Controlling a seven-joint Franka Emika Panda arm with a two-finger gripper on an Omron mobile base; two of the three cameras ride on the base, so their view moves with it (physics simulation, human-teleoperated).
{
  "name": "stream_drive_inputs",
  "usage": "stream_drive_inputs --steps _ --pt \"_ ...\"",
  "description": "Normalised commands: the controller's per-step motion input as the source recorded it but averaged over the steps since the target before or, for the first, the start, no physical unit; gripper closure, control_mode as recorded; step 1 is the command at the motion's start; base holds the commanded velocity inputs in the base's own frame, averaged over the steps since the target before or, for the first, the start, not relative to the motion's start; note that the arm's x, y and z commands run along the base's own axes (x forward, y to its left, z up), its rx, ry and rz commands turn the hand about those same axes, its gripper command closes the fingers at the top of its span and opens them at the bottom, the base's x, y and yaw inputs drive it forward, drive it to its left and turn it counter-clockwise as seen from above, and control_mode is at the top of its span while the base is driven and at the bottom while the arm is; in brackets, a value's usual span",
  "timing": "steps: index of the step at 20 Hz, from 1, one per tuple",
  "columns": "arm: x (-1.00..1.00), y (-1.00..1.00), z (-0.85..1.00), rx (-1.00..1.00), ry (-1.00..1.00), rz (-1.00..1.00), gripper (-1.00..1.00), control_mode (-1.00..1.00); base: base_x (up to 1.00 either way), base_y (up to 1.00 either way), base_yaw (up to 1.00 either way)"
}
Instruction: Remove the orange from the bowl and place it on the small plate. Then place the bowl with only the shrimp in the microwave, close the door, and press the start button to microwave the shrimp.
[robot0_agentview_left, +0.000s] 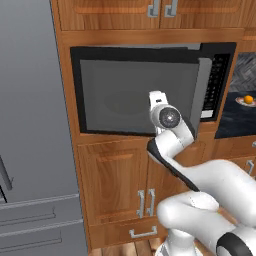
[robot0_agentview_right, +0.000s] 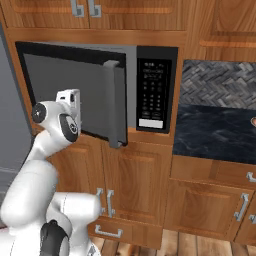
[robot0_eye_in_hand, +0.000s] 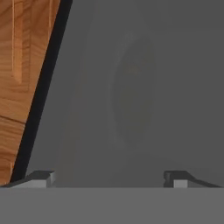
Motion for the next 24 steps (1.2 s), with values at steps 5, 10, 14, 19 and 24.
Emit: stream_drive_inputs --steps 5,10,14,19,24 --pt "0.86 0.00 0.00 0.00 0.07 0.16 -1.00 -1.00 0.00 0.00 0.00" --pt "0.72 0.00 0.00 0.00 0.08 0.13 -1.00 -1.00 0.00 0.00 0.00" --pt "0.52 0.00 0.00 0.00 0.08 0.09 -1.00 -1.00 0.00 0.00 0.00" --pt "-0.56 -0.19 0.00 0.00 0.01 0.02 -1.00 -1.00 0.00 0.00 0.00" --pt "-1.00 -0.67 0.00 0.05 0.00 0.00 -1.00 -1.00 0.00 0.00 0.00"
